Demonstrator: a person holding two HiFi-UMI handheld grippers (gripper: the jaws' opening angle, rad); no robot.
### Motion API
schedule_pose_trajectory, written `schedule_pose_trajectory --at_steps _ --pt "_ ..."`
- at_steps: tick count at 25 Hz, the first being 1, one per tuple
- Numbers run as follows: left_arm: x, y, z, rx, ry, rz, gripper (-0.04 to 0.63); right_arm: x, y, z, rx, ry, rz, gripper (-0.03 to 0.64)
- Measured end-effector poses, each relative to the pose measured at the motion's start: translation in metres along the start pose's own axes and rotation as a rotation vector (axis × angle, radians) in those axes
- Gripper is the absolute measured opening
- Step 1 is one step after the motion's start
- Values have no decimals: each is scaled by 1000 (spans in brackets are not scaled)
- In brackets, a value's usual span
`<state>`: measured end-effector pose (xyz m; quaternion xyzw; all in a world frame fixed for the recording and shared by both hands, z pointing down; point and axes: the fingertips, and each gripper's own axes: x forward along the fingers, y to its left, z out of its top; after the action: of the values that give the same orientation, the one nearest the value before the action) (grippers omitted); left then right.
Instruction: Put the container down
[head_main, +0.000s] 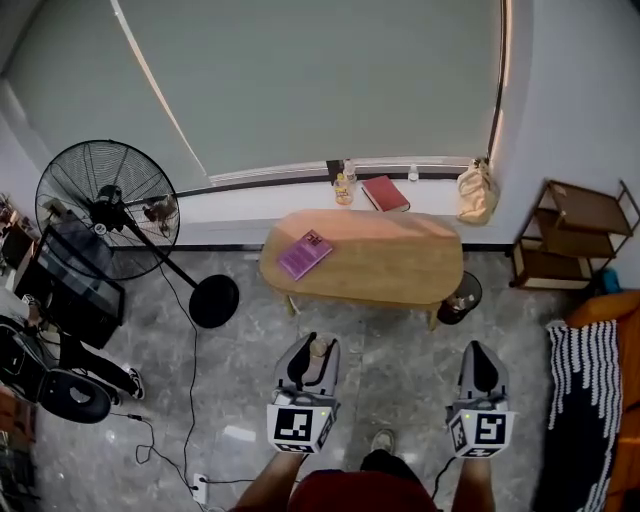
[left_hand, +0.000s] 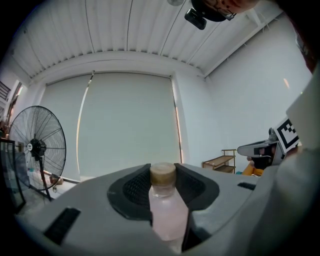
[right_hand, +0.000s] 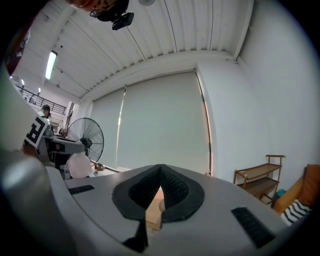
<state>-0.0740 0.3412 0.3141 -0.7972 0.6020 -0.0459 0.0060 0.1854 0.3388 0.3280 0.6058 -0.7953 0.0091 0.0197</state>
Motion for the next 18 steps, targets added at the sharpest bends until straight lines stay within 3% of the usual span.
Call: schedule_pose_trajectory --at_steps 10,18 --pt "66 -7 5 0 2 7 147 58 -36 2 14 -25 15 -5" --pt "120 17 -1 -8 -1 -15 147 112 -36 -4 -2 -10 3 -5"
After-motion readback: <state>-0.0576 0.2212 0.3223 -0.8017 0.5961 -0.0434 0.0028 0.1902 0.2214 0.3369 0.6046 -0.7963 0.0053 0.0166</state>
